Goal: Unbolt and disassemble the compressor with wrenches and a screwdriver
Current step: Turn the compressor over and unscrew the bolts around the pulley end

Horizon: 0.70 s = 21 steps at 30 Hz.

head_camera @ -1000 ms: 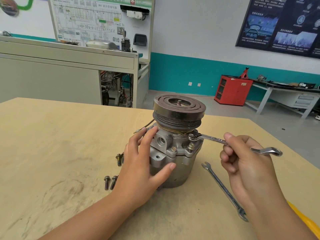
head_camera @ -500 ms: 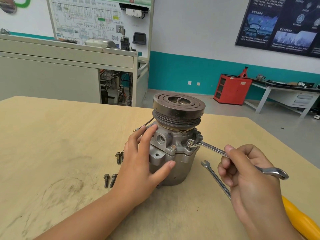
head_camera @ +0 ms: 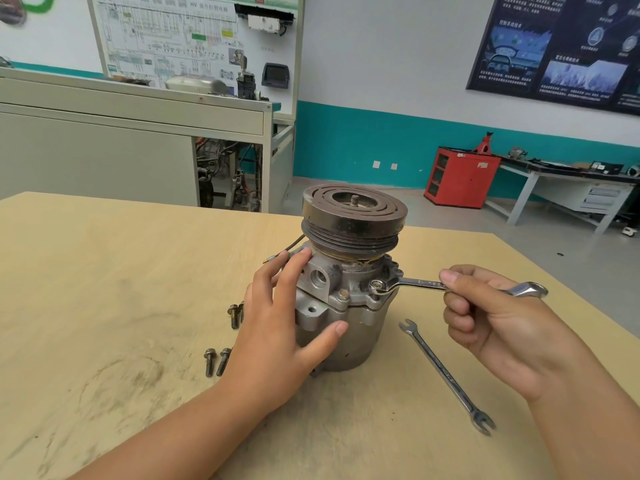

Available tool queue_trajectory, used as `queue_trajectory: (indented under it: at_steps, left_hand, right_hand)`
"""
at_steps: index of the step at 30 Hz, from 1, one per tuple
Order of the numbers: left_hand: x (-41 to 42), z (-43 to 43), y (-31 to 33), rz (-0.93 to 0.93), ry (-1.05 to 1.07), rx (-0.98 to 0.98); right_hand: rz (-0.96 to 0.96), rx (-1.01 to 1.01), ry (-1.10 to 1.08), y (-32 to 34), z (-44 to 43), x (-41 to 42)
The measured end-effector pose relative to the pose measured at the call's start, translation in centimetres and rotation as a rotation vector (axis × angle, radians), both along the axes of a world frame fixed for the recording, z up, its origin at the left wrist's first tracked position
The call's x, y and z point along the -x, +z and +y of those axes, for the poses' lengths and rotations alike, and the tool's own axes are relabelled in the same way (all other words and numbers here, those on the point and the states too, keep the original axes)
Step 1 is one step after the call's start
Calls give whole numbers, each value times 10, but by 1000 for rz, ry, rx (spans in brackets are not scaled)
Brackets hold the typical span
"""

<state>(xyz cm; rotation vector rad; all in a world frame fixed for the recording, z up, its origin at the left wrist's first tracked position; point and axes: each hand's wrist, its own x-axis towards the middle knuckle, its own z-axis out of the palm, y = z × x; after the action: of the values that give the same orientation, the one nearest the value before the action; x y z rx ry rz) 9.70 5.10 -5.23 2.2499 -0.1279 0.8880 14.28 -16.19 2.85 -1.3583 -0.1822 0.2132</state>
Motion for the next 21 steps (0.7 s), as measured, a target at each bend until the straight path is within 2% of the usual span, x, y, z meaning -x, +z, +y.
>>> queue_trajectory:
  at_steps: [3,9,15,21]
  left_hand:
    - [0,0,1,4,-1,-2]
    - [-1,0,-1,11,0,4]
    - [-2,0,-1,14,0,3]
    - [-2,-1,-1,10,-1,-1]
  right_hand:
    - [33,-65,-14,-2,4,-10]
    - [-30,-89,-125,-7,29,-32]
    - [-133,93,-85,1,49,-48]
    - [-52,-292,-168,29,33,-44]
